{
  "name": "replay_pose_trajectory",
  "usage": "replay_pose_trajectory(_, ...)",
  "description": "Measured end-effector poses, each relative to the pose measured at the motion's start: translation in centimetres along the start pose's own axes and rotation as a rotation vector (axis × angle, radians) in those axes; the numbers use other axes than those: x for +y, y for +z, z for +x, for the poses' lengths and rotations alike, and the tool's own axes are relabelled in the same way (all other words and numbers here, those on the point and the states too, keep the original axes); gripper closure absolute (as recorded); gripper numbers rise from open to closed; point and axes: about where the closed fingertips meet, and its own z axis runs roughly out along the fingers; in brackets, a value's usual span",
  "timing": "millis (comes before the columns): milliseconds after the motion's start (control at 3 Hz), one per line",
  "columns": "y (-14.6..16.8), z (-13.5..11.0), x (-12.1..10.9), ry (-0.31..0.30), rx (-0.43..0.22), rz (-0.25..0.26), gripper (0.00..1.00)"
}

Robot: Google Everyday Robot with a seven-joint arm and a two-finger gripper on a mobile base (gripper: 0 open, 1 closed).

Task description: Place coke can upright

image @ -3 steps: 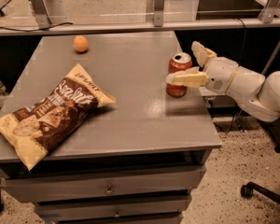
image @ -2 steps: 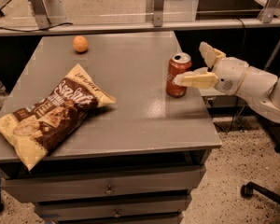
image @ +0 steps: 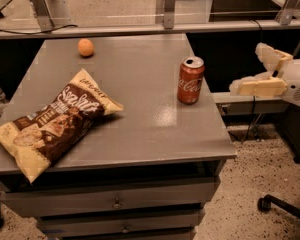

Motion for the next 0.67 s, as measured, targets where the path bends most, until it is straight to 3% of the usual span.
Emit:
replay_pose_trajectory(333, -4.7, -2.9, 0.0, -0.022, -0.002, 0.087, 0.0)
replay_pose_trajectory(667, -5.9, -3.1, -0.2, -0.024, -0.002, 0.108, 0.0)
